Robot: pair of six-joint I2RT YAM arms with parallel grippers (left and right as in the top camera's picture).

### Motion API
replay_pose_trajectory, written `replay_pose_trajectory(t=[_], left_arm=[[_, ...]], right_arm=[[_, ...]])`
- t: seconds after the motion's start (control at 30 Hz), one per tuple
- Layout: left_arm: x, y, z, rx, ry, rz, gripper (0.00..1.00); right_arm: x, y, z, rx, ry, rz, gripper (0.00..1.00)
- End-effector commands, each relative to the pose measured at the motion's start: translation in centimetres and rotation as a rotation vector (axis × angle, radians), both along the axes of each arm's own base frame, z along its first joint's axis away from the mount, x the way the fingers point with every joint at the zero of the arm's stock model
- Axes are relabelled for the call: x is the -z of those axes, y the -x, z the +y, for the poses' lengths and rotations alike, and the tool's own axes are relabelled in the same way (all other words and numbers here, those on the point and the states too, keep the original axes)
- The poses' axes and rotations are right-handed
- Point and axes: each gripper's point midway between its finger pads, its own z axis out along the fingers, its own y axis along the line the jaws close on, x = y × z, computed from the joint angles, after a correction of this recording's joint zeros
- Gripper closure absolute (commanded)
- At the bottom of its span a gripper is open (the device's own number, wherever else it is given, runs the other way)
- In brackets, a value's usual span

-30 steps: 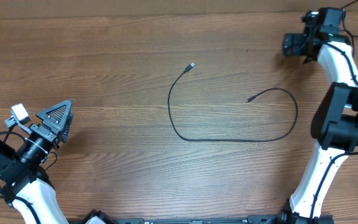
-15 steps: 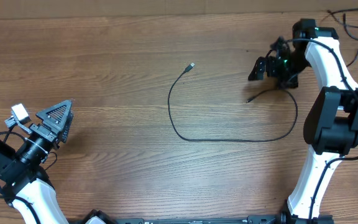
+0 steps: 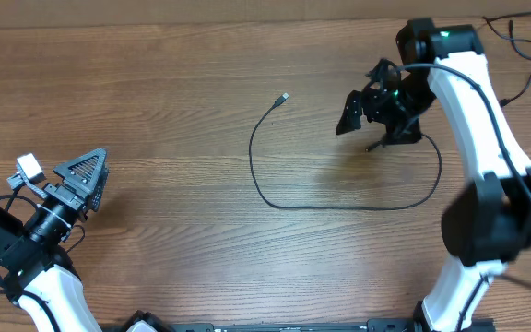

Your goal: Untangle cables

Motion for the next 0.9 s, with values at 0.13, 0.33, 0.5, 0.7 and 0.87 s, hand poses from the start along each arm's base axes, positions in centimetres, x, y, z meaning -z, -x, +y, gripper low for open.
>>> replay_pose_trajectory(t=[0.13, 0.33, 0.5, 0.7, 0.87], left_arm=[[-0.8, 0.0, 0.0, 0.012, -0.031, -0.032, 0.00], [-0.8, 0.0, 0.0, 0.012, -0.031, -0.032, 0.00], [-0.8, 0.0, 0.0, 0.012, -0.031, -0.032, 0.00], [-0.8, 0.0, 0.0, 0.012, -0.031, -0.032, 0.00], [-0.8, 0.0, 0.0, 0.012, -0.031, -0.032, 0.01]], right_arm=[[-7.4, 4.0, -2.6, 0.187, 0.230, -0.160, 0.00], [-12.9, 8.2, -3.1, 0.386, 0.286, -0.347, 0.00], [-12.9, 12.7, -3.6, 0.686, 0.242, -0.308, 0.00], [-6.7, 15.7, -3.6, 0.923, 0.227, -0.144, 0.00], [-0.4, 15.6, -2.7, 0.905, 0.267, -0.047, 0.18]])
